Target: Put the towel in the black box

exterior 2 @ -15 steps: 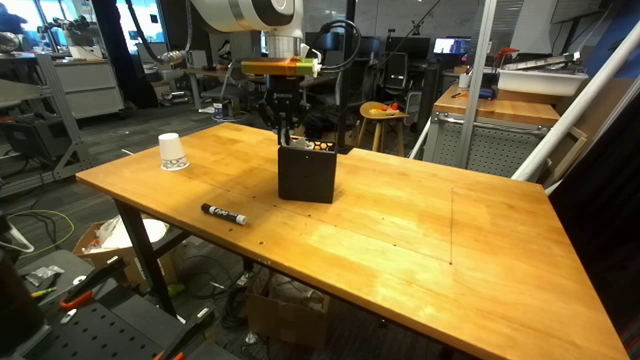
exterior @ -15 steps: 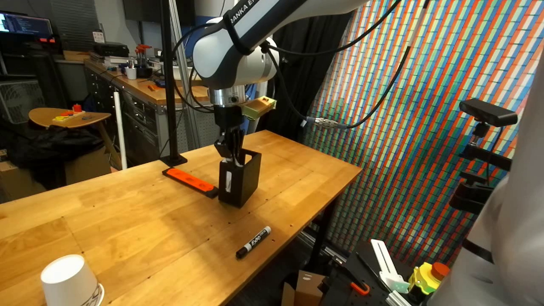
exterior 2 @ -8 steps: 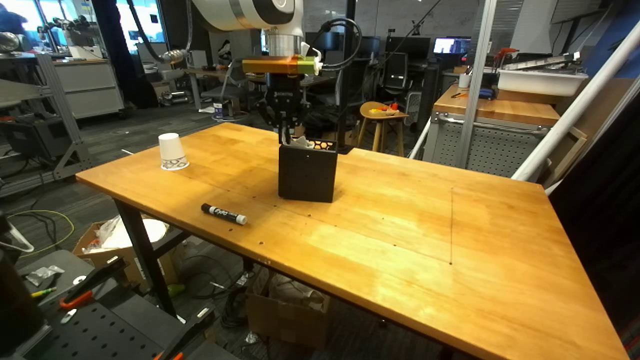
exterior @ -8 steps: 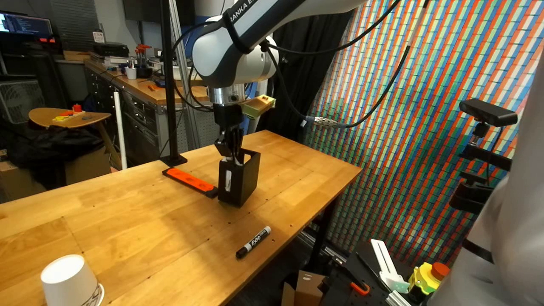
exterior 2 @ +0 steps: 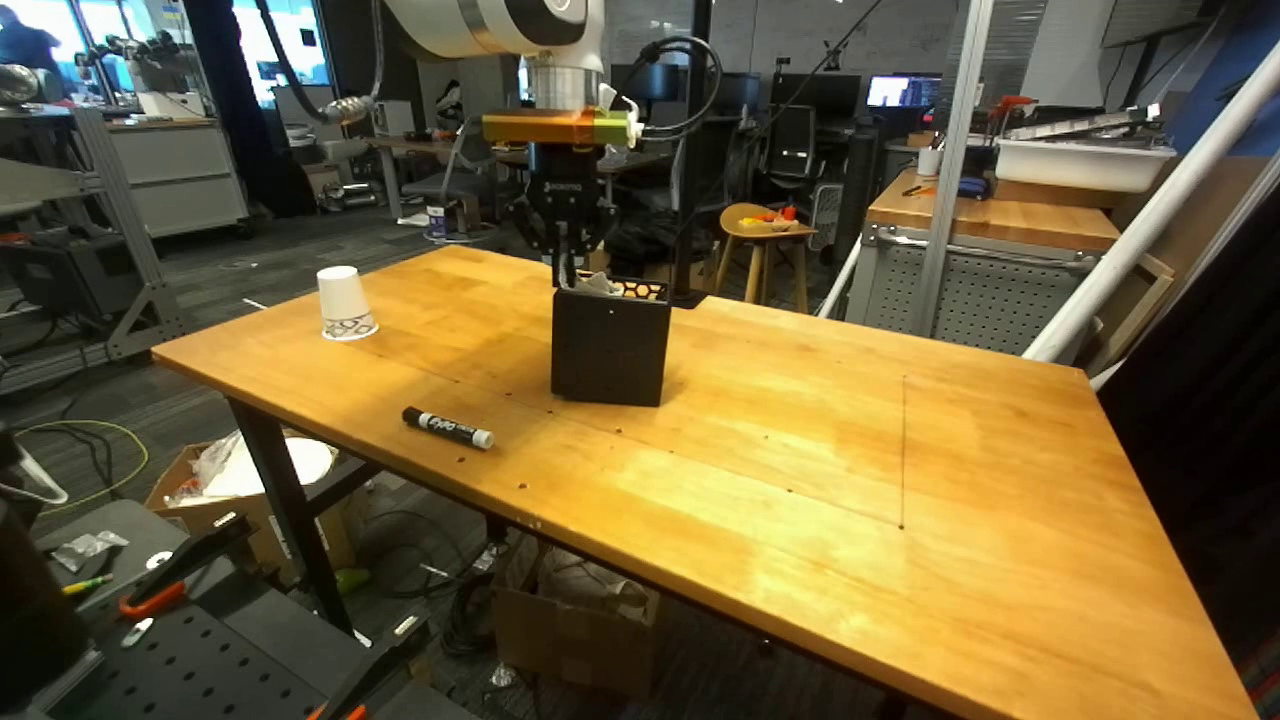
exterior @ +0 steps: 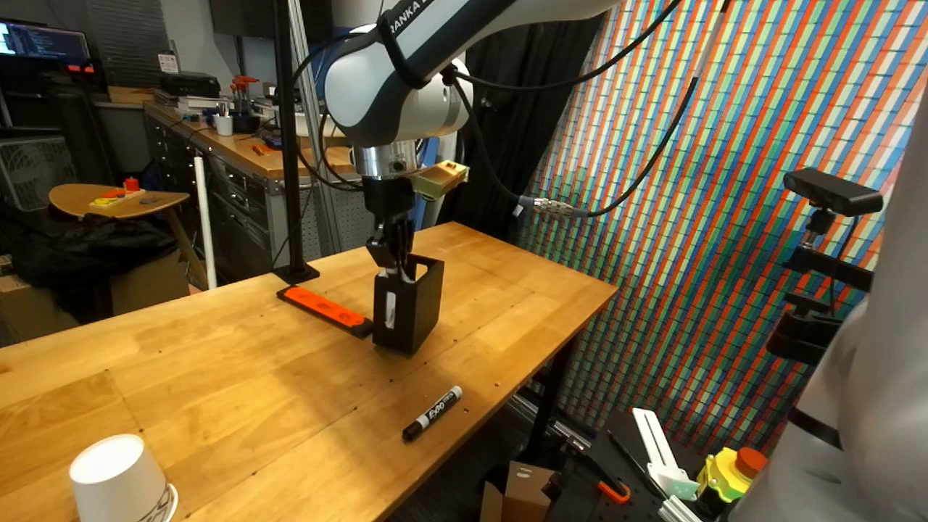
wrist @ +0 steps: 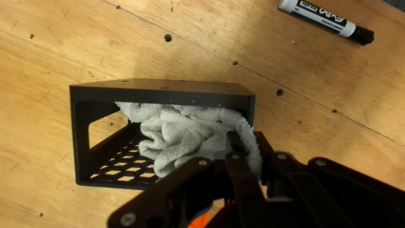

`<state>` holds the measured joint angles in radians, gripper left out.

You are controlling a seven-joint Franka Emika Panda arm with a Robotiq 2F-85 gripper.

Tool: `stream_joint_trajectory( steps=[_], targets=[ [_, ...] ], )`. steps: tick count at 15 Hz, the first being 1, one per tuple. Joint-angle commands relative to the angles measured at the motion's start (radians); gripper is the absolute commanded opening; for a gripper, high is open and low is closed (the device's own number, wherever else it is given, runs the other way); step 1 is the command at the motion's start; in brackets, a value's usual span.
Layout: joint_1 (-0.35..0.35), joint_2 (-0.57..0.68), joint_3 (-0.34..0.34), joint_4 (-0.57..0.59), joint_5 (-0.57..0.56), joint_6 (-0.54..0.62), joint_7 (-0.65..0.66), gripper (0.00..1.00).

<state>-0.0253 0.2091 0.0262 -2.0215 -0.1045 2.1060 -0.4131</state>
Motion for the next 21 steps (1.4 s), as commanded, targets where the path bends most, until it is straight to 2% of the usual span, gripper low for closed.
stream_joint_trajectory(
  steps=[1,2,3,4,5,12,13,14,17,18,19,20,21],
  targets=[
    [-0.001,-0.006,0.006,0.034,0.001,-0.056,-0.04,0.06],
    [0.0,-0.004,0.005,0.038,-0.006,-0.064,-0.038,0.06],
    [0.001,-0.006,0.006,0.039,-0.006,-0.064,-0.038,0.11],
    [0.002,-0.006,0.007,0.042,-0.007,-0.066,-0.038,0.39],
    [0.002,-0.007,0.007,0.044,-0.006,-0.068,-0.038,0.4],
    [0.0,-0.005,0.007,0.059,-0.001,-0.069,-0.038,0.92],
    [0.0,-0.005,0.007,0.061,0.0,-0.068,-0.038,0.77],
    [0.0,-0.004,0.007,0.061,0.001,-0.067,-0.039,0.69],
    [-0.001,-0.001,0.008,0.062,0.004,-0.065,-0.041,0.53],
    [-0.001,0.0,0.008,0.061,0.006,-0.062,-0.042,0.43],
    [-0.002,0.001,0.008,0.061,0.007,-0.06,-0.042,0.29],
    [-0.002,0.002,0.008,0.061,0.007,-0.058,-0.042,0.28],
    [-0.002,0.003,0.008,0.061,0.008,-0.057,-0.042,0.19]
  ],
)
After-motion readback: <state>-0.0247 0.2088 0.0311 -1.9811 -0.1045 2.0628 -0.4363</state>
